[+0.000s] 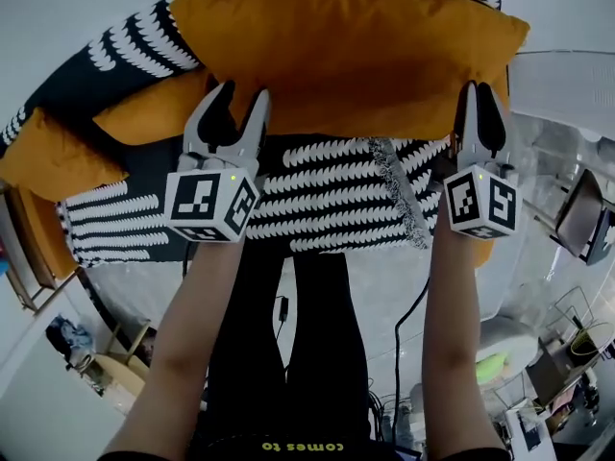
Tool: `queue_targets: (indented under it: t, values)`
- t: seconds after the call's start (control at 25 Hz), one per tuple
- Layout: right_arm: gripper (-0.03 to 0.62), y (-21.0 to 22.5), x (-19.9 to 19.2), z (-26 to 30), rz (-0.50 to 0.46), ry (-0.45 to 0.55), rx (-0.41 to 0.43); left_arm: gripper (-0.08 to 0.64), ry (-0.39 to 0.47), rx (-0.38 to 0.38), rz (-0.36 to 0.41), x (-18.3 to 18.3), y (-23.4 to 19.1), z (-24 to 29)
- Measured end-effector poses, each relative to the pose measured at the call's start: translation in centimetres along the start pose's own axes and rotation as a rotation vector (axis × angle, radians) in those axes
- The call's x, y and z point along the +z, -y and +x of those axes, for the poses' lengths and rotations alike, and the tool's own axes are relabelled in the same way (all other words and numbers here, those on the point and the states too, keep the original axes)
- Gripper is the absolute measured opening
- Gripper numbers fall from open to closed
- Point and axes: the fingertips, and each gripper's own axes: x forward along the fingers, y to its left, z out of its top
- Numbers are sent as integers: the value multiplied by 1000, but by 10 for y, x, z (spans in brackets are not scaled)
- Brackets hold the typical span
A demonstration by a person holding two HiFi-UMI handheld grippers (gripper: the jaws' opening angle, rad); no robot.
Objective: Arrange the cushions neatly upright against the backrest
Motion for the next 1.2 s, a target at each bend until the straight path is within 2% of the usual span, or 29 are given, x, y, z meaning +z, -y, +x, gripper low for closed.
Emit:
queue_targets:
  t: [0.04, 0.08, 0.12, 0.2, 0.28, 0.44, 0.68, 0.84, 1.04, 1.2]
  values:
    - [79, -11, 11, -9, 6, 23, 14, 149, 49, -15, 13, 16, 9, -7]
    - [63, -20, 21, -18, 12, 40, 25, 55, 98, -35, 28, 33, 18, -16]
    - [52, -29, 31, -29, 16, 53, 31, 3, 142, -55, 46, 48, 27, -25]
    - [11, -41, 50, -51, 14, 77, 46, 3, 206, -82, 90, 75, 42, -42]
    - [11, -52, 67, -72, 28, 92, 67, 3, 239, -96, 119, 96, 51, -61]
    - [11, -72, 94, -111, 118, 100, 91, 3, 274, -110, 125, 130, 54, -102]
    - [11, -96, 142, -159, 78, 57, 128, 2, 218, -189, 113, 162, 76, -160]
    - [11, -117, 187, -175, 27, 82, 183, 2, 232, -156, 127, 192, 75, -197]
    - [11, -146, 254, -194, 21, 166, 251, 2, 266, -117, 59, 231, 66, -234]
    - [11, -164, 283, -205, 13, 198, 283, 2, 262, -106, 93, 248, 68, -254]
